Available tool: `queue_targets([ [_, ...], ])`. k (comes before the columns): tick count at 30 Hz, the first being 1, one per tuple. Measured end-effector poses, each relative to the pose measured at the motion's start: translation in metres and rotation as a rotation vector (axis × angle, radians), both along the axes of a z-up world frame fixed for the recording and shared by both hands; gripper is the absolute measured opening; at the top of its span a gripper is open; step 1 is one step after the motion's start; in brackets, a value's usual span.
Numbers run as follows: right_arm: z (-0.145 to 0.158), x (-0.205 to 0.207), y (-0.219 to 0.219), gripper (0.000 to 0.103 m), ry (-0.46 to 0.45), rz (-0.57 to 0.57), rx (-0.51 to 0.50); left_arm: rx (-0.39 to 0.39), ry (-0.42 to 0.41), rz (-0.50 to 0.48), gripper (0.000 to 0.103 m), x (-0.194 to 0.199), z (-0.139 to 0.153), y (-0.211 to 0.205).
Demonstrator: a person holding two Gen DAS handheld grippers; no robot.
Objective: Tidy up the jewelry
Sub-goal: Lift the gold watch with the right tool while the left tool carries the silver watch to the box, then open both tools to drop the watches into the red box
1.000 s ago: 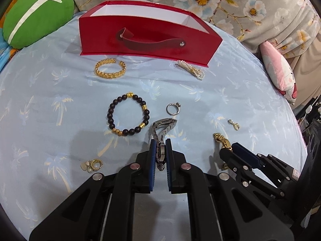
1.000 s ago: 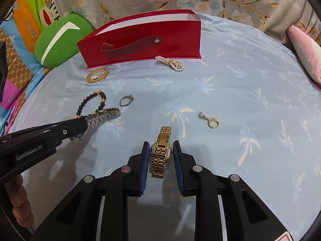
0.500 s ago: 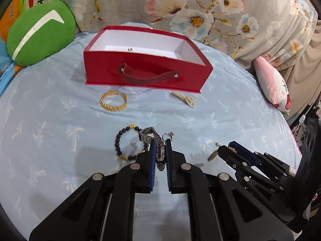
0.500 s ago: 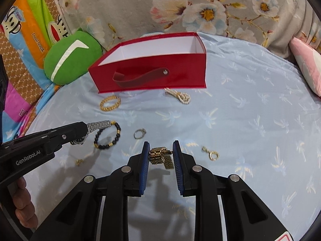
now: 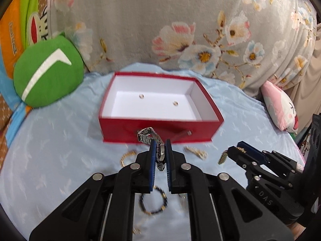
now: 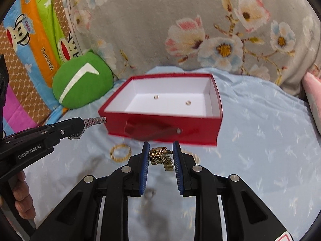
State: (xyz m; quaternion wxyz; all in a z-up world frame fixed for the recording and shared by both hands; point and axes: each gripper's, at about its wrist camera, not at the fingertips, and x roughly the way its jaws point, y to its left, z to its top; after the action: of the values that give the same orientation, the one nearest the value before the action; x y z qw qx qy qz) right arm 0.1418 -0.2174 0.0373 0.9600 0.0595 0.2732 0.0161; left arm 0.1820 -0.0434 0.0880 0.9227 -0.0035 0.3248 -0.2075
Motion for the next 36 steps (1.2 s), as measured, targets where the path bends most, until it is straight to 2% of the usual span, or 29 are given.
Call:
queue_targets([
  [7,0.040,0.071,-0.014,0.022,-0.052,0.013,0.001,-0.001,-0.054,0.050,0.008,0.071,0.030,-0.007],
  [12,0.042,0.128,-0.029,0.022,-0.027,0.009,0.036,0.029,-0.092,0.079,0.008,0.123,0.035,-0.019],
  [18,0.017,0.193,-0.043,0.022,0.050,-0.003,0.051,0.071,-0.062,0.098,0.008,0.186,0.012,-0.035],
  [24,-0.008,0.229,-0.049,0.022,0.111,-0.010,0.042,0.109,-0.002,0.122,0.008,0.230,-0.024,-0.047],
  [31,-0.026,0.249,-0.047,0.022,0.153,-0.005,0.022,0.122,0.054,0.126,0.008,0.249,-0.051,-0.054],
  [36,-0.036,0.260,-0.048,0.023,0.180,-0.006,0.014,0.140,0.062,0.142,0.008,0.257,-0.059,-0.058],
])
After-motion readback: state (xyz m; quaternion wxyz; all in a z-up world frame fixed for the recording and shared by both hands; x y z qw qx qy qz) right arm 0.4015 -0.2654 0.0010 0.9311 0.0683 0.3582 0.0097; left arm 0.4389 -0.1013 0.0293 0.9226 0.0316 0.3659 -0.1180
